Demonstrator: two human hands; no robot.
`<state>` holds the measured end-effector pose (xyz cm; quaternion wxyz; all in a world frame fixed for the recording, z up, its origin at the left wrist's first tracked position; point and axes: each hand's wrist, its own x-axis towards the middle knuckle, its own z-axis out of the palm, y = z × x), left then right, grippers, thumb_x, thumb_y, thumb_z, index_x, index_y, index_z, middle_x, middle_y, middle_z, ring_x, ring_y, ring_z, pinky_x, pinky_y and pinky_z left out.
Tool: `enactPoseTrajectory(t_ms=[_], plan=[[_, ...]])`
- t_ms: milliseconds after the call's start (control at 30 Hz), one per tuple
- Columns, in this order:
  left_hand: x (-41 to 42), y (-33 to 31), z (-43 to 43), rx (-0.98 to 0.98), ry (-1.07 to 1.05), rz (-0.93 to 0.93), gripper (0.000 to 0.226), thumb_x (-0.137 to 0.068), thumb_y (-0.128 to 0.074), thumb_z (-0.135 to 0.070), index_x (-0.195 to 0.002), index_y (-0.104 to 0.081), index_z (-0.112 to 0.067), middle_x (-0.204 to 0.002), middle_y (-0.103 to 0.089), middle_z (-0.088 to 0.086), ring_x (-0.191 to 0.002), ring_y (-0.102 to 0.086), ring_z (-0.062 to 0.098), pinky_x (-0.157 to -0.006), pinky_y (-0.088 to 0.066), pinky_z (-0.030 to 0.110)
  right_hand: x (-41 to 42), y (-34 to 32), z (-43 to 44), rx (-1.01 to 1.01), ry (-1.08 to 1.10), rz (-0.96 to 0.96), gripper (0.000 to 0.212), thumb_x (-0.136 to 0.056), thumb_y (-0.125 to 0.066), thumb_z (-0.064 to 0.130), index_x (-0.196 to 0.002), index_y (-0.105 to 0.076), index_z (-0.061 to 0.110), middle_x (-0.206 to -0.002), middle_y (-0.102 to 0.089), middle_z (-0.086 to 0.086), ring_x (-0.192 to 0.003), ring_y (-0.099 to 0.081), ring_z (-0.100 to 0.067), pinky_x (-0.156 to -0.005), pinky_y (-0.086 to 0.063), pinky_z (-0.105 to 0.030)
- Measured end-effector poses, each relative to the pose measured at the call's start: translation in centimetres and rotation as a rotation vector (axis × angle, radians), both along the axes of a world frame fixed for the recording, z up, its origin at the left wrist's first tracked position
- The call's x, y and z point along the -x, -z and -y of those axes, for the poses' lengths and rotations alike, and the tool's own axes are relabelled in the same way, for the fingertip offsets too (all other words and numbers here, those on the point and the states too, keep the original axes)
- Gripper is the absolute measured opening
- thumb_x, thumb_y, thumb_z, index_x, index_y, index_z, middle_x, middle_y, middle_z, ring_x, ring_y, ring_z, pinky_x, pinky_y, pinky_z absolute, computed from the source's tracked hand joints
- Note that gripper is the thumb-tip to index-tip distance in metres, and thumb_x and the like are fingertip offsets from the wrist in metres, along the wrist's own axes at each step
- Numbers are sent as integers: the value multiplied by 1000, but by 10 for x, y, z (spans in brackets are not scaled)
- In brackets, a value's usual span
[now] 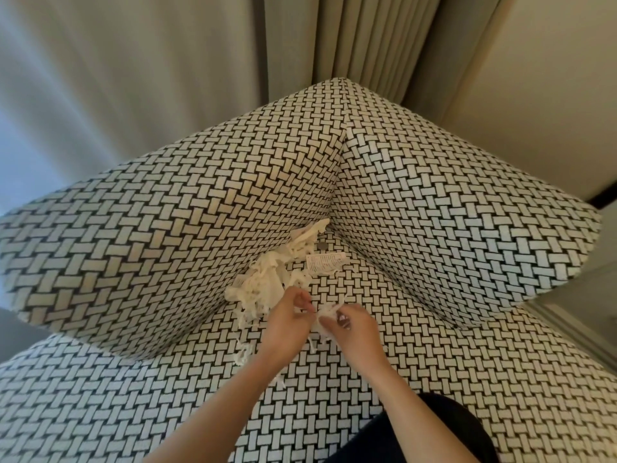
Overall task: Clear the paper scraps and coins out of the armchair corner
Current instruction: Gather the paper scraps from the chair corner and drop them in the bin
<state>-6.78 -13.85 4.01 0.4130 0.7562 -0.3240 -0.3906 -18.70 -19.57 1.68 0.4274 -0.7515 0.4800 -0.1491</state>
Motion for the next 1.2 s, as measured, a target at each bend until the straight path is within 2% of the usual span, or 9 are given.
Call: enactPoseTrajectory(t_ms=[133, 233, 333, 400, 600, 900, 1033, 1133, 1200], plan=[[-4, 0, 30, -2, 126, 227, 27, -92, -48, -4, -114, -58, -17, -121, -56, -1, -108, -56, 15, -85, -42, 17, 18, -10, 12, -84, 114, 33, 20, -88, -62, 24, -106, -66, 15, -98, -65, 8, -85, -62, -4, -70, -49, -14], [-9, 11, 53, -57, 338, 441, 43, -90, -49, -6, -131, -52, -21, -146, -36, 5, -139, -28, 23, -113, -21, 28, 33, -18, 22, -104, 130, 17, 17, -87, -64, 20, -103, -67, 14, -94, -68, 6, -79, -64, -3, -67, -52, -16], [-12, 25, 69, -297, 627, 678, 57, -93, -49, -24, -144, -29, -42, -158, 8, 8, -144, 14, 29, -116, 7, 47, 46, -22, 30, -129, 156, 27, 16, -86, -66, 18, -101, -69, 13, -94, -70, 3, -82, -66, -7, -75, -54, -24], [-13, 32, 77, -441, 740, 781, 56, -95, -44, -38, -144, -18, -49, -155, 22, 11, -141, 23, 33, -113, 12, 52, 54, -24, 33, -144, 171, 22, 15, -86, -66, 19, -98, -69, 12, -93, -71, 3, -84, -67, -11, -78, -54, -30], [-14, 33, 83, -572, 755, 764, 69, -96, -37, -49, -151, -2, -28, -158, 12, 9, -145, 11, 31, -116, 4, 51, 71, -30, 35, -196, 180, 29, 12, -87, -65, 20, -97, -68, 13, -93, -71, 5, -85, -67, -9, -80, -55, -29], [-12, 8, 62, -311, 644, 830, 46, -99, -38, -32, -142, -38, -18, -146, -38, 8, -135, -26, 28, -113, -19, 39, 89, -53, 36, -353, 305, 203, 12, -88, -62, 15, -99, -65, 18, -102, -70, 2, -91, -67, -10, -82, -56, -29], [0, 1, 54, -175, 548, 629, 37, -96, -45, -20, -132, -53, -23, -139, -49, 5, -128, -41, 21, -108, -31, 31, 107, -62, 33, -468, 455, 349, 19, -88, -61, 13, -106, -63, 11, -103, -69, -3, -95, -67, -16, -83, -55, -28], [22, -13, 49, -103, 501, 453, 31, -95, -49, -15, -124, -61, -19, -136, -54, -1, -110, -59, 15, -89, -42, 13, 131, -66, 27, -543, 613, 487, 24, -87, -61, 12, -110, -62, 7, -106, -67, -7, -100, -64, -20, -86, -52, -31], [47, -24, 50, -55, 513, 390, 28, -95, -50, -12, -119, -64, -18, -131, -57, -1, -99, -65, 23, -80, -50, 19, 156, -69, 20, -565, 702, 570, 19, -88, -60, 11, -106, -62, 8, -105, -67, -8, -98, -64, -21, -85, -52, -32]])
